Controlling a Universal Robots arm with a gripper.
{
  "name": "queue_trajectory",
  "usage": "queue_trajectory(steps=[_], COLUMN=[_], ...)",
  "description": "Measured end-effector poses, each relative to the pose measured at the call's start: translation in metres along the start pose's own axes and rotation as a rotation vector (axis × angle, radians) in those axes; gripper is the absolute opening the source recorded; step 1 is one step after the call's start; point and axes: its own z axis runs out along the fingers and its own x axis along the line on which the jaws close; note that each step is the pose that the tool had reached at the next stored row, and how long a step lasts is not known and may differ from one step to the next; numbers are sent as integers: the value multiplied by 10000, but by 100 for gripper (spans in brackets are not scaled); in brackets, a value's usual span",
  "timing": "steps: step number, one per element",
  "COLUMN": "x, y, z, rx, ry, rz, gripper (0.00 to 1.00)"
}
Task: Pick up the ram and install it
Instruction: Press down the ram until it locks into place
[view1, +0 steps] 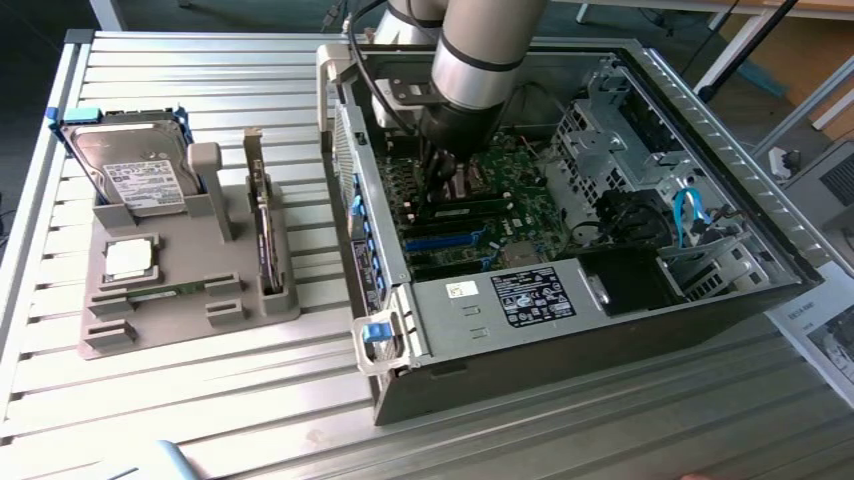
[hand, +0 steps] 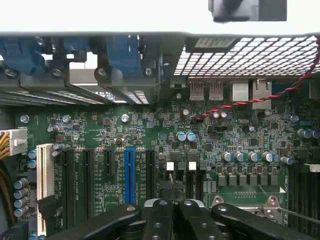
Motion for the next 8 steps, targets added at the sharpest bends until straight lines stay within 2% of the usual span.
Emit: queue_trajectory(steps=[8], x=[1], y=[-1], z=[40], rx=[-2], ry=[3], rz=[0], gripper=[10])
